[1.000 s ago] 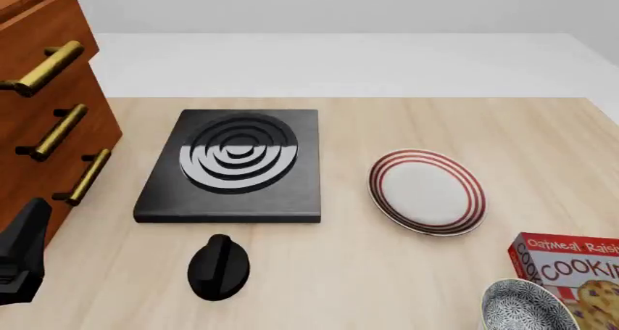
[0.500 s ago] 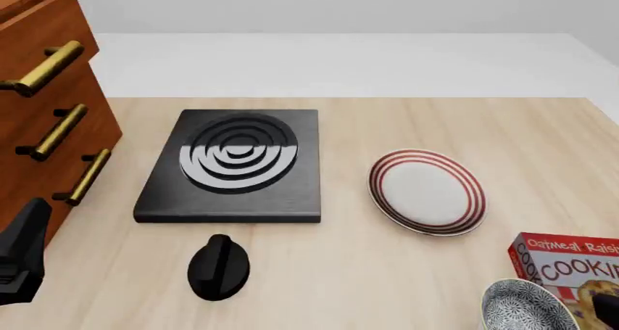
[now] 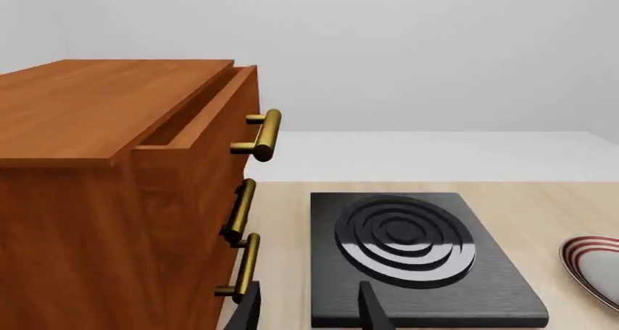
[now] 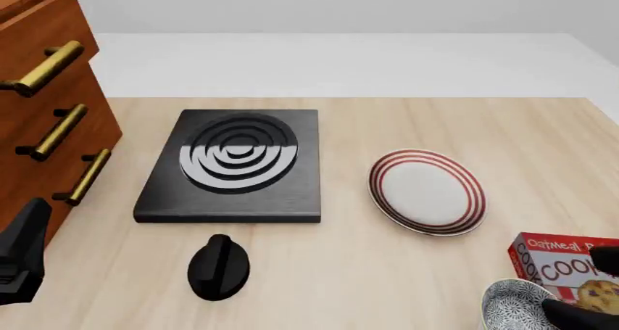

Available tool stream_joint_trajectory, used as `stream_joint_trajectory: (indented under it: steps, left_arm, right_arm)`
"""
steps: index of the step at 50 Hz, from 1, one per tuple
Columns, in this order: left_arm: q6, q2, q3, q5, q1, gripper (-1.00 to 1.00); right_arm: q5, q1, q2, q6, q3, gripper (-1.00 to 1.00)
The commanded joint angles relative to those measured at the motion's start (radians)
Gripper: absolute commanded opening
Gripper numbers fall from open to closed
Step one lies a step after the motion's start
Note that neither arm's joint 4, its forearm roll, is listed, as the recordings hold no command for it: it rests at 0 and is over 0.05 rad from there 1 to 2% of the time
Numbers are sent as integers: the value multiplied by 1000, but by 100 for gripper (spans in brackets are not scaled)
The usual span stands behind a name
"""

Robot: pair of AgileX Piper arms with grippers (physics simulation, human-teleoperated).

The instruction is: Pick the akita bowl on the ramekin and place it on the plate.

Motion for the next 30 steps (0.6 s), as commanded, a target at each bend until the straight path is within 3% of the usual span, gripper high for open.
stream_joint_trajectory:
  steps: [1,30]
  left_arm:
    - [0,0,0,0,0,100]
    - [0,0,0,0,0,100]
  right_arm:
    - [-44,31,30,6,53,100]
    - [-147,84,80,66,175,100]
